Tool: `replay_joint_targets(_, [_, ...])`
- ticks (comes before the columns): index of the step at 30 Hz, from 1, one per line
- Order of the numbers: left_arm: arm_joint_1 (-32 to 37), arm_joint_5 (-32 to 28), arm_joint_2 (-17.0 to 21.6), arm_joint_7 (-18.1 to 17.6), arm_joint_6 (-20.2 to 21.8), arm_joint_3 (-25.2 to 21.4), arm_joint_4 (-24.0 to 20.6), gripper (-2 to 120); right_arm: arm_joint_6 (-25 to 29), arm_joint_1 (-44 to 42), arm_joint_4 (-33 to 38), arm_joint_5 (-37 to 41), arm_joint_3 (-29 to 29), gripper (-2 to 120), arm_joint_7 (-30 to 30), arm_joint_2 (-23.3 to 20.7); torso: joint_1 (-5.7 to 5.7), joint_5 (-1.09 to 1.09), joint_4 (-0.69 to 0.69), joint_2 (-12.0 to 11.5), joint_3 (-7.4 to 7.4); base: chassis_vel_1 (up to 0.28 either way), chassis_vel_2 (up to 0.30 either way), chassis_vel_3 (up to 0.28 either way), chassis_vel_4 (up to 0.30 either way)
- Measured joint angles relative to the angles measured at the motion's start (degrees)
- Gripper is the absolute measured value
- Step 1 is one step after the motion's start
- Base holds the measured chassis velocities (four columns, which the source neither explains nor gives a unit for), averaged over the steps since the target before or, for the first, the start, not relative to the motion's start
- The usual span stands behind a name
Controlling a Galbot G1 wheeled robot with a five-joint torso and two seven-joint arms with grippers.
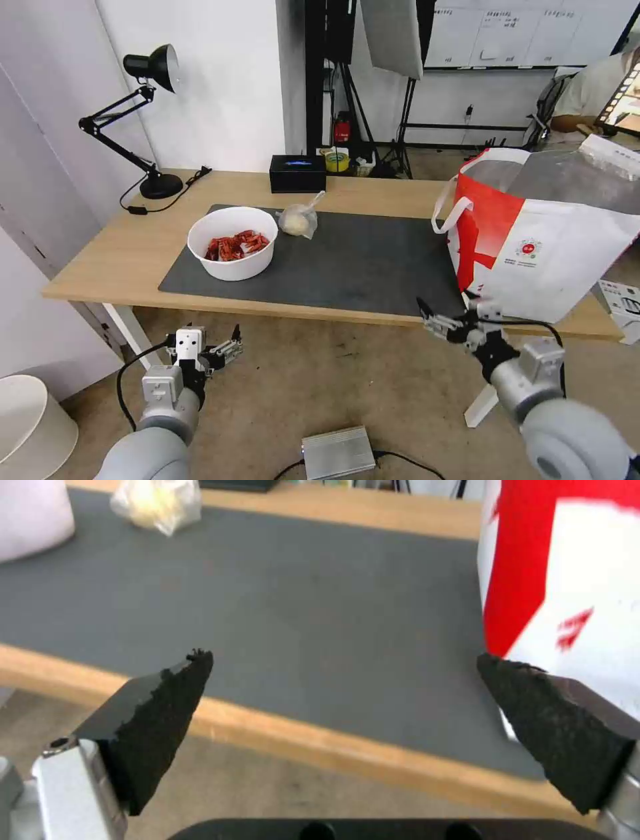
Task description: Pick up the trash from the table and place it into the takeout bag.
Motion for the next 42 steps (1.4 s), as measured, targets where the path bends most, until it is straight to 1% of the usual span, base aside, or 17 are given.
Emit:
replay_joint_targets(8, [0.1, 0.0, 0.0, 0.3, 0.0, -0.5, 0.1, 100, 0.1, -1.1, 0.0, -1.6, -1.6, 100, 3.0, 0.4, 0.0, 0.0, 0.01, 0.0, 0.0, 0.0, 0.0, 0.0, 0.0])
replay_joint_targets(11, [0.2, 0.0, 0.2, 1.3, -0.1, -1.0, 0.1, 100, -0.8, -1.7, 0.1, -2.1, -1.7, 100, 4.1, 0.5, 0.0, 0.0, 0.01, 0.0, 0.0, 0.0, 0.0, 0.0, 0.0])
replay_joint_targets(18, [0.3, -0.1, 0.2, 1.5, -0.1, -1.1, 0.1, 100, -2.0, -2.1, 0.4, -2.6, -2.7, 100, 5.2, 0.4, 0.0, 0.0, 0.01, 0.0, 0.0, 0.0, 0.0, 0.0, 0.0])
replay_joint_targets(24, [0.4, -0.1, 0.3, 1.5, -0.2, -1.3, 0.1, 100, -2.1, -1.8, 0.4, -2.6, -5.3, 100, 5.3, 0.6, 0.01, 0.0, 0.0, 0.0, 0.0, 0.0, 0.0, 0.0, 0.0])
replay_joint_targets(27, [0.4, -0.1, 0.4, 1.5, -0.2, -1.3, 0.1, 100, -0.4, -0.2, 0.3, -1.8, -6.7, 100, 2.8, 0.7, 0.01, 0.0, 0.0, 0.0, 0.0, 0.0, 0.0, 0.0, 0.0])
replay_joint_targets(28, [0.4, -0.1, 0.4, 1.5, -0.2, -1.3, 0.1, 100, -0.4, -0.2, 0.3, -1.8, -6.7, 100, 2.8, 0.7, 0.01, 0.0, 0.0, 0.0, 0.0, 0.0, 0.0, 0.0, 0.0])
replay_joint_targets(32, [0.1, 0.0, 0.4, 1.5, -0.2, -1.0, 0.2, 100, 2.1, 4.5, -0.5, 0.7, -8.1, 100, -2.7, -0.2, 0.01, 0.0, 0.0, 0.0, 0.0, 0.0, 0.0, 0.0, 0.0])
replay_joint_targets(33, [0.1, 0.0, 0.4, 1.5, -0.2, -1.0, 0.2, 100, 2.1, 4.5, -0.5, 0.7, -8.1, 100, -2.7, -0.2, 0.01, 0.0, 0.0, 0.0, 0.0, 0.0, 0.0, 0.0, 0.0])
replay_joint_targets(37, [-0.3, -0.2, 1.1, 1.5, -0.2, -0.7, 0.3, 100, 2.7, 12.1, -2.1, 4.1, -9.1, 100, -7.9, -2.1, 0.01, 0.01, 0.0, 0.0, 0.01, 0.0, 0.0, 0.0, 0.0])
replay_joint_targets(38, [-0.3, -0.2, 1.1, 1.5, -0.2, -0.7, 0.3, 100, 2.7, 12.1, -2.1, 4.1, -9.1, 100, -7.9, -2.1, 0.01, 0.01, 0.0, 0.0, 0.01, 0.0, 0.0, 0.0, 0.0])
replay_joint_targets(39, [-0.3, -0.2, 1.1, 1.5, -0.1, -0.7, 0.3, 100, 2.7, 14.4, -2.8, 5.0, -9.7, 100, -9.0, -2.7, 0.01, 0.0, -0.01, 0.0, 0.01, 0.0, 0.0, 0.0, 0.0])
replay_joint_targets(41, [-0.2, -0.3, 1.1, 1.5, -0.1, -0.7, 0.2, 100, 2.6, 19.7, -4.8, 6.5, -12.3, 100, -10.4, -3.6, 0.01, 0.01, 0.0, 0.0, 0.01, 0.0, 0.0, 0.0, 0.0])
replay_joint_targets(42, [-0.2, -0.3, 1.1, 1.5, -0.1, -0.8, 0.2, 100, 2.4, 23.8, -6.8, 7.5, -14.2, 100, -11.1, -4.0, 0.01, 0.01, 0.0, 0.0, 0.01, 0.0, 0.0, 0.0, 0.0])
